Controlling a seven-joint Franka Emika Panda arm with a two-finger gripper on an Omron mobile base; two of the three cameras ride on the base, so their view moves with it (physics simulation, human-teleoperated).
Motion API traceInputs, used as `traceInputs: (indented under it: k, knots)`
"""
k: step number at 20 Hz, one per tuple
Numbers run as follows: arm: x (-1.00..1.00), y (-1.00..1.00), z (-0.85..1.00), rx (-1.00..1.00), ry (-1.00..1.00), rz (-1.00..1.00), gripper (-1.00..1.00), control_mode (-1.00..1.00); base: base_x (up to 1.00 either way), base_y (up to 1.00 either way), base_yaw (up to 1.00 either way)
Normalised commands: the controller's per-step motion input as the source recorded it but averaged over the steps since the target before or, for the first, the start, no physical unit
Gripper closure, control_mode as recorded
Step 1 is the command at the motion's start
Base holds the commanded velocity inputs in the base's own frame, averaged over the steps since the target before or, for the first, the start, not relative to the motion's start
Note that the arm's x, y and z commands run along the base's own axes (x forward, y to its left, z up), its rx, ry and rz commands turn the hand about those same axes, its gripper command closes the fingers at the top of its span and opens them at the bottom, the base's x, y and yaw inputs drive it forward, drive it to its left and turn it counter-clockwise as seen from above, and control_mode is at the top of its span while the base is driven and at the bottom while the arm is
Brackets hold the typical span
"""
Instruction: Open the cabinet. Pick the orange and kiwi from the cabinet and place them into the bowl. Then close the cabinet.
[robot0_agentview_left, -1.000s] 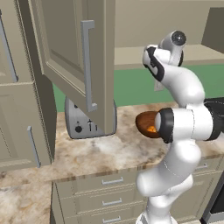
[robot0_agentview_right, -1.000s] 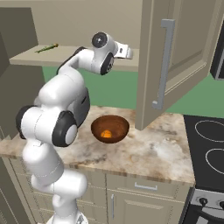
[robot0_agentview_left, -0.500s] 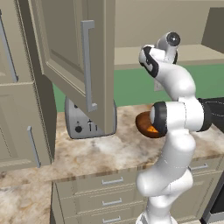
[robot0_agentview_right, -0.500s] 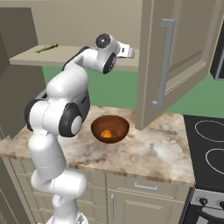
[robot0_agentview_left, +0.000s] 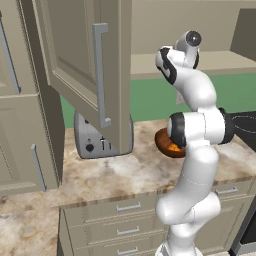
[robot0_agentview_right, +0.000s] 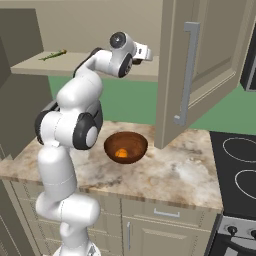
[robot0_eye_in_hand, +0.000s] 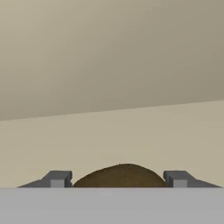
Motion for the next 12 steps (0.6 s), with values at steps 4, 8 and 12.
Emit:
traceInputs:
  k: [4, 8, 12]
  knots:
    - [0.0, 0.0, -0.12, 0.0, -0.03, 0.0, 1.0, -1.0, 0.0, 0.0, 0.0]
    - [0.0, 0.0, -0.02, 0.0, -0.01, 0.0, 1.0, -1.0, 0.0, 0.0, 0.0]
    - [-0.27, 0.0, 0.0, 0.0, -0.03, 0.0, 1.0, -1.0, 0.0, 0.0, 0.0]
